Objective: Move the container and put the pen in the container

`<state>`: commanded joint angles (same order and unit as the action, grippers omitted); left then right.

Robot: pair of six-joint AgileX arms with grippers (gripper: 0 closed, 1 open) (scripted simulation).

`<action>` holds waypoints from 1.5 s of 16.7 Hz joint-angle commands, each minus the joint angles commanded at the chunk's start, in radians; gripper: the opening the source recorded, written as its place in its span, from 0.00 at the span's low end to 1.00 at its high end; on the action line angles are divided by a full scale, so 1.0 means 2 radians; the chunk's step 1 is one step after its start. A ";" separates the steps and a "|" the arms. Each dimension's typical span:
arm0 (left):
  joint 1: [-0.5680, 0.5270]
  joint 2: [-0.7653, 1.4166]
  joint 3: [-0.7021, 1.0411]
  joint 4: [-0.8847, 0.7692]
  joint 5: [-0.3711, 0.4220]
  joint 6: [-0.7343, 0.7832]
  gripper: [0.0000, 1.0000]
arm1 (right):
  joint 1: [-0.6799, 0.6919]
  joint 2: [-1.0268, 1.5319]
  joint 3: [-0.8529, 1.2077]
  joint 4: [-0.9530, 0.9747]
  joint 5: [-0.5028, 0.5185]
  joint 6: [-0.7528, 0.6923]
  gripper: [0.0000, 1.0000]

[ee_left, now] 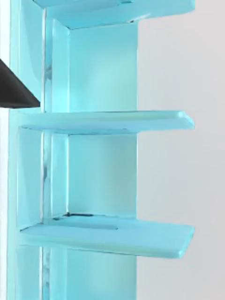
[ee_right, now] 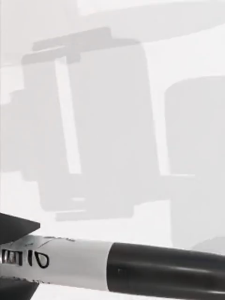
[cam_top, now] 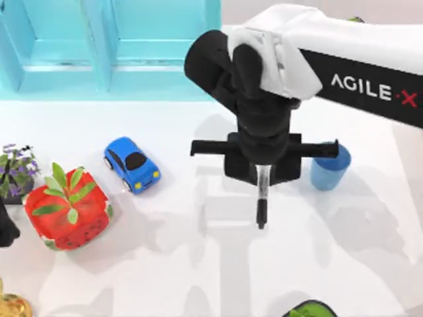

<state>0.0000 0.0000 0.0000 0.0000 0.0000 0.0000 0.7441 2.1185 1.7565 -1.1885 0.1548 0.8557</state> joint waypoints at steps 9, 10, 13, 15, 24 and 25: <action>0.000 0.000 0.000 0.000 0.000 0.000 1.00 | 0.035 -0.033 -0.197 0.450 0.174 -0.185 0.00; 0.000 0.000 0.000 0.000 0.000 0.000 1.00 | 0.040 -0.042 -0.224 0.516 0.197 -0.208 0.00; 0.000 0.000 0.000 0.000 0.000 0.000 1.00 | 0.054 -0.077 -0.302 0.719 0.269 -0.278 0.00; 0.000 0.000 0.000 0.000 0.000 0.000 1.00 | 0.062 -0.104 -0.353 0.847 0.317 -0.322 0.00; 0.000 0.000 0.000 0.000 0.000 0.000 1.00 | 0.085 -0.220 -0.550 1.195 0.491 -0.479 0.00; 0.000 0.000 0.000 0.000 0.000 0.000 1.00 | 0.086 -0.228 -0.564 1.208 0.503 -0.490 0.00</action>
<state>0.0000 0.0000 0.0000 0.0000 0.0000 0.0000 0.9156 1.6622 0.6281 1.2265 1.1617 -0.1241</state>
